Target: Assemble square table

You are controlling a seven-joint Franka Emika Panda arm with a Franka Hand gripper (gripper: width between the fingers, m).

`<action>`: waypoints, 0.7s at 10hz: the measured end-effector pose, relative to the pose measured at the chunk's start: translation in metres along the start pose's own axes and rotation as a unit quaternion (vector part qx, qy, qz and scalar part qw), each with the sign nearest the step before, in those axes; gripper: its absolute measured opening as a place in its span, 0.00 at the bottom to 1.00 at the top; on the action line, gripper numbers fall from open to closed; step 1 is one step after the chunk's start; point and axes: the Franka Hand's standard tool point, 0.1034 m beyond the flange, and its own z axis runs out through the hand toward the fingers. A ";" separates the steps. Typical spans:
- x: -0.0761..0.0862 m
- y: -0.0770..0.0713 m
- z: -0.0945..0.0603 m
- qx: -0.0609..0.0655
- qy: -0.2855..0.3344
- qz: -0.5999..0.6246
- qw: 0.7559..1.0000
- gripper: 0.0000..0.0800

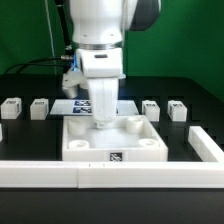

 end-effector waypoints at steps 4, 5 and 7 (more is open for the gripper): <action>0.050 0.036 0.000 -0.017 0.011 0.041 0.999 0.08; 0.057 0.038 0.002 -0.013 0.013 0.044 0.999 0.08; 0.062 0.038 0.002 -0.008 0.013 0.043 0.999 0.08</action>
Offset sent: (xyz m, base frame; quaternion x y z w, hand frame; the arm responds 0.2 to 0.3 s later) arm 0.0423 0.0498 -0.0004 -0.0111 0.0122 0.0415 0.9990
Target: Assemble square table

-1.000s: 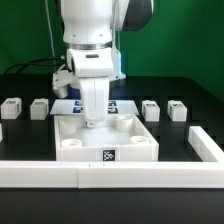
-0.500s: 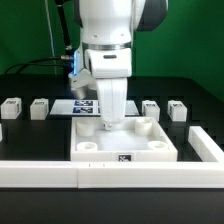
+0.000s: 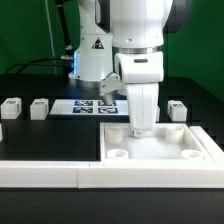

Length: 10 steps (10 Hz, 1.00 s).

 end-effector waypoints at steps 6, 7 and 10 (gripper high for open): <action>0.000 0.000 0.001 0.003 -0.003 -0.004 1.000 0.34; 0.000 0.000 0.001 0.003 -0.003 -0.004 1.000 0.34; 0.000 0.000 0.001 0.003 -0.003 -0.003 1.000 0.72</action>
Offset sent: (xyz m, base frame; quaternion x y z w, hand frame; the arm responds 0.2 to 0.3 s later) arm -0.0019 -0.0026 -0.0008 -0.0127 0.0255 -0.0321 0.9991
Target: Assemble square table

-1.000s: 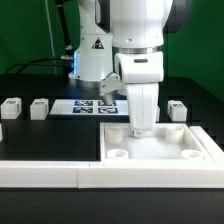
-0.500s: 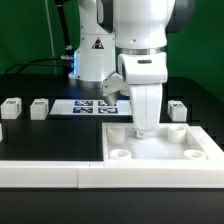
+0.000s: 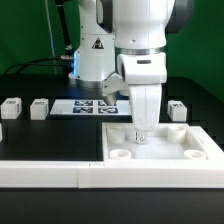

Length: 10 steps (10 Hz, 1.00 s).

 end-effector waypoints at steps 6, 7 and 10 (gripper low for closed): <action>-0.001 0.000 0.000 0.000 0.000 0.001 1.000 0.81; -0.001 0.000 0.000 0.000 0.000 0.001 1.000 0.81; 0.015 -0.001 -0.023 -0.015 -0.003 0.068 0.998 0.81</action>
Offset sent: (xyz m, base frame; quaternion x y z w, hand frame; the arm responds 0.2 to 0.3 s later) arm 0.0000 0.0000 0.0000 0.0000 0.0000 0.0000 1.0000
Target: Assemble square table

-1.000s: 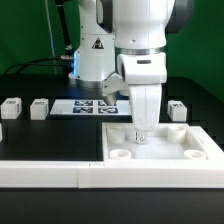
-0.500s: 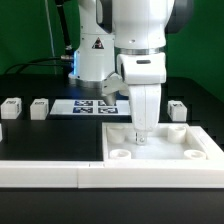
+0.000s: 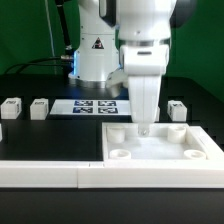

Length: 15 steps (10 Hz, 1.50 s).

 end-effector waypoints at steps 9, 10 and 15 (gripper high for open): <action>0.047 -0.028 -0.024 -0.008 0.002 0.379 0.925 0.81; 0.062 -0.036 -0.025 -0.006 0.001 0.435 0.901 0.81; 0.087 -0.055 -0.021 0.011 -0.011 0.574 0.819 0.81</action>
Offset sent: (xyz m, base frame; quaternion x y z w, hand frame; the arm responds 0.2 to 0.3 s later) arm -0.0227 0.0387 0.0198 -0.0396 -0.0461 0.2992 0.9523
